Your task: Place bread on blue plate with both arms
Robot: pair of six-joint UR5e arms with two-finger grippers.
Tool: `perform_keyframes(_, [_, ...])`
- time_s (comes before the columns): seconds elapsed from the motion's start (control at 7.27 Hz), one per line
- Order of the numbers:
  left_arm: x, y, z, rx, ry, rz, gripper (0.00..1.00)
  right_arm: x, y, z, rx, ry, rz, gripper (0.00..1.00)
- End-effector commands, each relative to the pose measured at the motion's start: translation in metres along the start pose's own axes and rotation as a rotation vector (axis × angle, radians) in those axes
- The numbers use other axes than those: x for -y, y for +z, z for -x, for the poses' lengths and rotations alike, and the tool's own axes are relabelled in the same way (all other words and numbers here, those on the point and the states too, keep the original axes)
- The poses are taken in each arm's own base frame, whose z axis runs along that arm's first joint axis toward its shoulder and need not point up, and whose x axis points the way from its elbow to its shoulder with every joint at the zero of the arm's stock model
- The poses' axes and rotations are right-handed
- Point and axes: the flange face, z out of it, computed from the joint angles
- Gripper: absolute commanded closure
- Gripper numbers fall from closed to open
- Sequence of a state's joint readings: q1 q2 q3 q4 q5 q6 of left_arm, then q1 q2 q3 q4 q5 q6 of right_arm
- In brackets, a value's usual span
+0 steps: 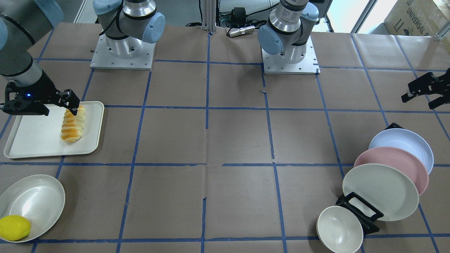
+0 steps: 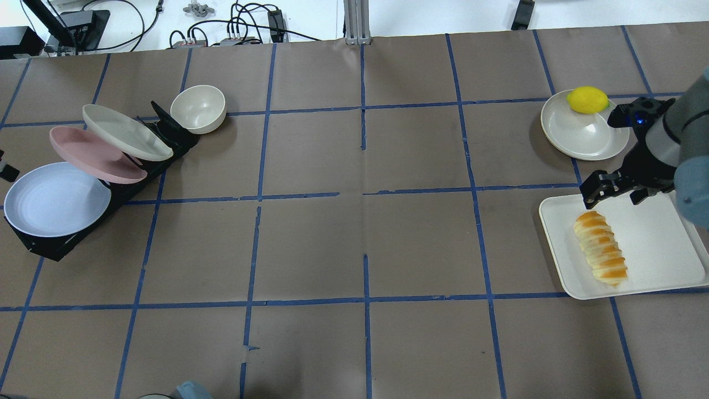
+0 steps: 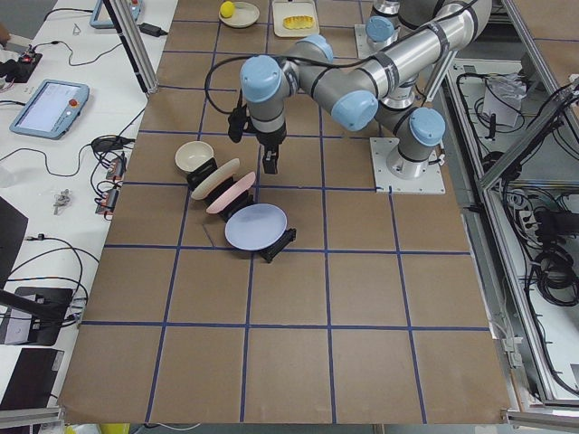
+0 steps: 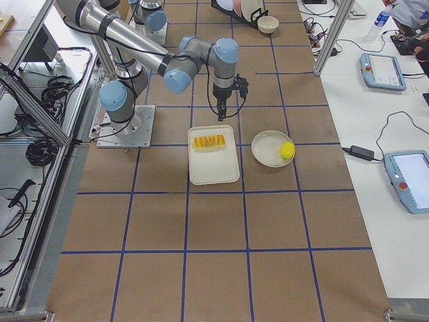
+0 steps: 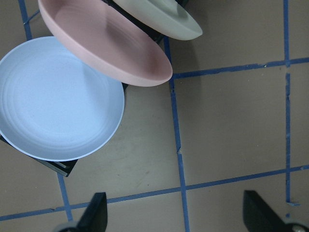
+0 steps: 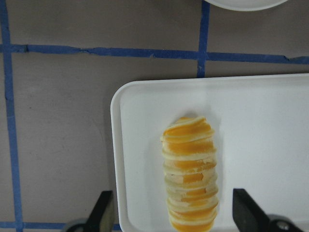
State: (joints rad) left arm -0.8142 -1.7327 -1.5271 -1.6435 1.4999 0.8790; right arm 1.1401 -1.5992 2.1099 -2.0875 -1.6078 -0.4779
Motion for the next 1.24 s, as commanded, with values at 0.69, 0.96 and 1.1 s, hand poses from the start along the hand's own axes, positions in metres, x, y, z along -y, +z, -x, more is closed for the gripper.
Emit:
perform_keyframes(0.69, [0.102,0.125,0.187,-0.141,0.112,0.054,0.0,-0.034,0.098,-0.033,0.016,-0.067,0.01,0.14])
perform_keyframes(0.96, [0.121,0.154,0.173,-0.173,0.136,0.083,0.0,-0.038,0.103,-0.03,0.014,-0.091,0.004,0.18])
perform_keyframes(1.1, [0.121,0.159,0.175,-0.177,0.136,0.088,0.01,-0.037,0.104,-0.031,0.011,-0.097,0.001,0.18])
